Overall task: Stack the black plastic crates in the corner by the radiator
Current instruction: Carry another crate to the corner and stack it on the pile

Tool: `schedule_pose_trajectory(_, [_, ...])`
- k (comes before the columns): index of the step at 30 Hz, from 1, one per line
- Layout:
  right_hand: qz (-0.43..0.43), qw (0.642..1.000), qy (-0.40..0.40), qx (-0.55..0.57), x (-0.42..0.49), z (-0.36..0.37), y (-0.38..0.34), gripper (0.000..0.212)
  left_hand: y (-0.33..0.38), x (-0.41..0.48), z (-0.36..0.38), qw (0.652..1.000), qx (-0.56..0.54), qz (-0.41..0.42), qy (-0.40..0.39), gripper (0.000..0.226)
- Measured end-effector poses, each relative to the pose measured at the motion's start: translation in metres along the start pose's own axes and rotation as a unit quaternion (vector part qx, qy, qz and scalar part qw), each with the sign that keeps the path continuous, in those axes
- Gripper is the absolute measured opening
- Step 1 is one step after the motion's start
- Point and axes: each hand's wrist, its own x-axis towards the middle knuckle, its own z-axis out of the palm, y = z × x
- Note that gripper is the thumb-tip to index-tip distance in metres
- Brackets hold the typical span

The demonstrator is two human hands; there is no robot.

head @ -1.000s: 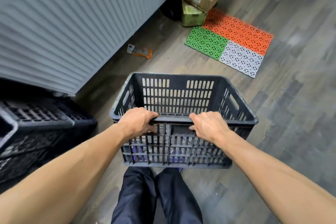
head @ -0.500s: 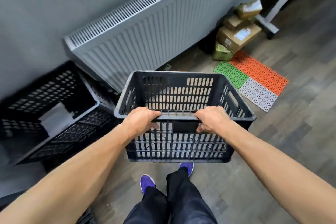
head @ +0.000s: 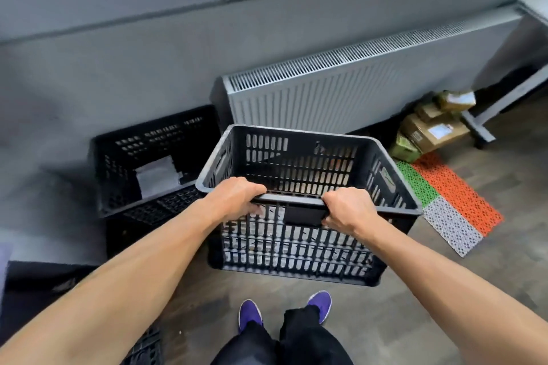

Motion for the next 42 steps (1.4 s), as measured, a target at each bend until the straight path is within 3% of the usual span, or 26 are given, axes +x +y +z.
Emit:
schedule_pose_trajectory(8, [0.014,0.998,0.048,-0.045,-0.032,-0.038,-0.012,0.013,0.001,-0.033,-0.005,0.995,-0.025,0.044,0.088,0.036])
schedule_pose_trajectory(15, [0.026,0.994,0.101,-0.045,-0.052,-0.065,-0.032,0.017,0.000,-0.063,-0.037,0.994,-0.025,0.051,0.089,0.030])
schedule_pose_trajectory(20, [0.018,0.988,0.145,-0.055,-0.056,-0.076,-0.049,0.020,-0.006,-0.089,-0.052,0.994,0.029,0.045,0.098,0.038])
schedule_pose_trajectory(29, [-0.021,0.984,0.170,-0.049,-0.034,-0.099,-0.079,0.018,-0.030,-0.123,-0.059,0.987,0.074,-0.005,0.144,0.035])
schedule_pose_trajectory(42, [-0.168,0.968,0.179,-0.058,0.037,-0.115,-0.091,0.022,-0.063,-0.143,-0.044,0.973,0.053,-0.144,0.170,0.044])
